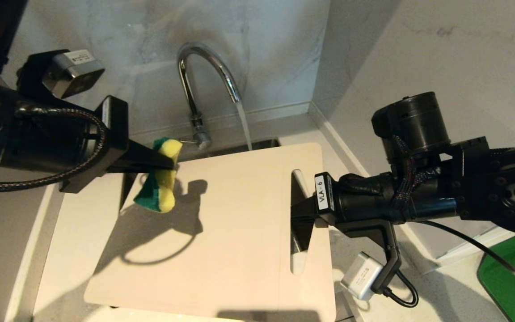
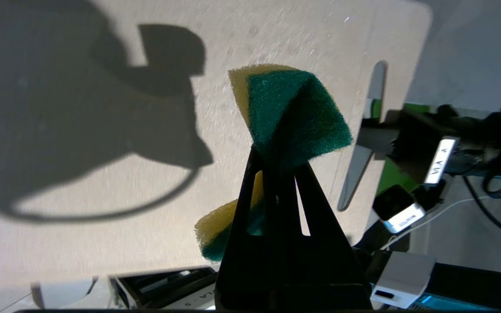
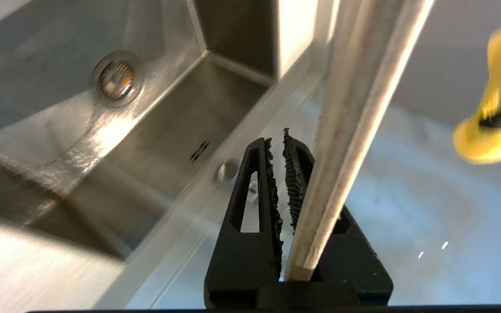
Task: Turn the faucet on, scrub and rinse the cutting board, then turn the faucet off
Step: Scrub the cutting board underwater
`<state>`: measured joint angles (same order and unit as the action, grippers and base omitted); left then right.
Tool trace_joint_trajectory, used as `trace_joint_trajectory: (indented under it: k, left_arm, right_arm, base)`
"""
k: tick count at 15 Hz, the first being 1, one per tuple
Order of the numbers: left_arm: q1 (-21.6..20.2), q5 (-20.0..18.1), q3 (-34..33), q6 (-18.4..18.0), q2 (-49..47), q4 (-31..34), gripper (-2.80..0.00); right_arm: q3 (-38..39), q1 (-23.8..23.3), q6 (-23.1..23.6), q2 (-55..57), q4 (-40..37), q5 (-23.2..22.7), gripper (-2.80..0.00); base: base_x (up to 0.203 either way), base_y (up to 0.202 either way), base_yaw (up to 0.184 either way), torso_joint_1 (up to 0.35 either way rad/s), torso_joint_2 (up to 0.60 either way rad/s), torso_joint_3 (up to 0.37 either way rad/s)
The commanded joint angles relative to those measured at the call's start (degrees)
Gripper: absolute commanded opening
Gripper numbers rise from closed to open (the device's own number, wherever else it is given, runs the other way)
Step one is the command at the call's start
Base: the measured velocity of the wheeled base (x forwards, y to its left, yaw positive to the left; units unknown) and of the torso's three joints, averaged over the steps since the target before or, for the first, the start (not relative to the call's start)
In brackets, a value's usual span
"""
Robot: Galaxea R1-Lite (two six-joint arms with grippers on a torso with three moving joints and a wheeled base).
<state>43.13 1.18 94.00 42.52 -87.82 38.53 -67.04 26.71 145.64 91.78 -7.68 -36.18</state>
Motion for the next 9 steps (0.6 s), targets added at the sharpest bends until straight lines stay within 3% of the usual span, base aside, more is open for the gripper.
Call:
trace_joint_trajectory:
  k: [1,4,9]
  left_arm:
    - [-0.2,1.4,2.4,0.0,-5.3,0.2,-2.8]
    - [-0.5,6.5,6.4,-0.4,-11.6,0.3,-2.8]
    - [-1.6,8.0,8.8,-0.8,-17.0,0.2,-2.8]
  right_arm:
    - [0.2,0.1,0.8,0.0,-0.1,-0.3,-2.8]
    - [0.2,0.1,0.8,-0.3,-0.1,-0.3,-2.8]
    - [0.9,0.1,0.6,-1.0,-0.1,-0.3,-2.8]
  base:
    - [0.0,0.0,0.0,0.0,0.0,0.0]
    - [0.0,0.0,0.0,0.0,0.0,0.0]
    - [0.0,0.0,0.0,0.0,0.0,0.0]
